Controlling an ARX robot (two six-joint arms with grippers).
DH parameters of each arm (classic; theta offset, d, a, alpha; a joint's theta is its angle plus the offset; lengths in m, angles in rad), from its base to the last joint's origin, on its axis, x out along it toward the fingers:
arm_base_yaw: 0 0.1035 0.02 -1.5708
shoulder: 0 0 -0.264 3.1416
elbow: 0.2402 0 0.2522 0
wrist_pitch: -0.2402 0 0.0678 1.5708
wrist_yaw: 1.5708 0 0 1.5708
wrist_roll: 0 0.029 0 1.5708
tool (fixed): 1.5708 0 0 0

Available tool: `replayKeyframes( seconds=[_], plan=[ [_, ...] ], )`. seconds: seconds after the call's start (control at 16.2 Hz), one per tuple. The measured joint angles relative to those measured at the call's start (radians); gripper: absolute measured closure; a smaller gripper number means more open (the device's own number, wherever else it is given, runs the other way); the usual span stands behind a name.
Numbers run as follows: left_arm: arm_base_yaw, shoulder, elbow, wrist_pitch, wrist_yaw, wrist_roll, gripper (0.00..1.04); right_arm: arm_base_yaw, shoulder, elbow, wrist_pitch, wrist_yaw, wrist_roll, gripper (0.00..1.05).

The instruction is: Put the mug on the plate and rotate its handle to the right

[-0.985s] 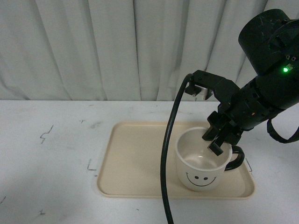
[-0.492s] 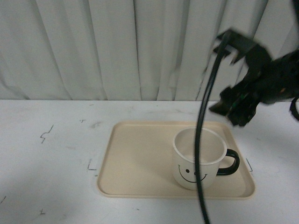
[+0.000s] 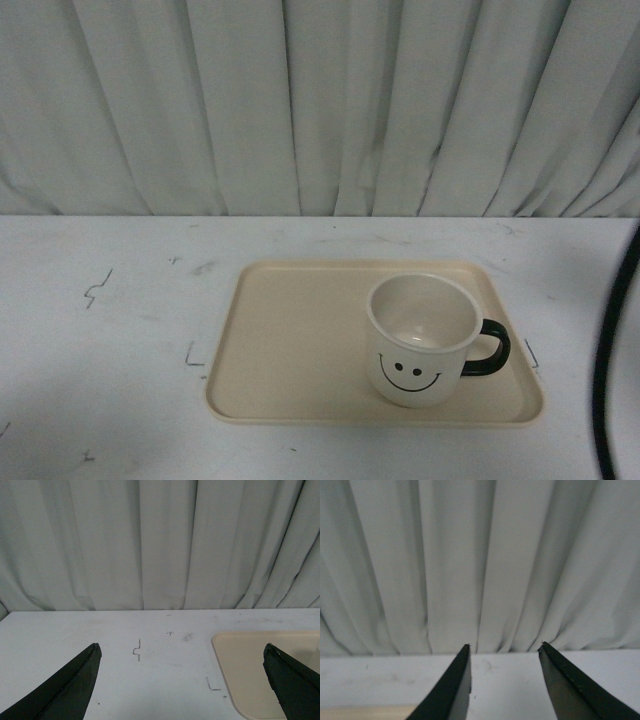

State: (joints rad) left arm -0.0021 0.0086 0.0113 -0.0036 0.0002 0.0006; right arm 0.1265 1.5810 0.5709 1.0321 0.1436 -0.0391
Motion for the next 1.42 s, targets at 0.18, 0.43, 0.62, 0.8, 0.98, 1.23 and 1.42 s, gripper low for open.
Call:
replayKeyframes(
  seconds=[0.18, 0.43, 0.62, 0.8, 0.98, 1.23, 1.42],
  plan=[
    [0.0, 0.0, 0.0, 0.0, 0.0, 0.0, 0.07, -0.017, -0.138, -0.194, 0.013, -0.047, 0.021, 1.0],
    [0.0, 0.0, 0.0, 0.0, 0.0, 0.0, 0.07, -0.056, -0.338, -0.344, -0.005, -0.07, 0.024, 1.03],
    [0.0, 0.0, 0.0, 0.0, -0.001, 0.0, 0.07, -0.134, -0.394, -0.457, -0.002, -0.134, 0.026, 1.03],
    [0.0, 0.0, 0.0, 0.0, 0.0, 0.0, 0.07, -0.132, -0.556, -0.495, -0.084, -0.14, 0.026, 1.03],
    [0.0, 0.0, 0.0, 0.0, 0.0, 0.0, 0.07, -0.132, -0.709, -0.536, -0.212, -0.14, 0.026, 1.03],
    [0.0, 0.0, 0.0, 0.0, 0.0, 0.0, 0.07, -0.132, -0.918, -0.559, -0.391, -0.14, 0.026, 1.03],
    [0.0, 0.0, 0.0, 0.0, 0.0, 0.0, 0.07, -0.132, -1.028, -0.559, -0.487, -0.141, 0.026, 1.03]
  ],
)
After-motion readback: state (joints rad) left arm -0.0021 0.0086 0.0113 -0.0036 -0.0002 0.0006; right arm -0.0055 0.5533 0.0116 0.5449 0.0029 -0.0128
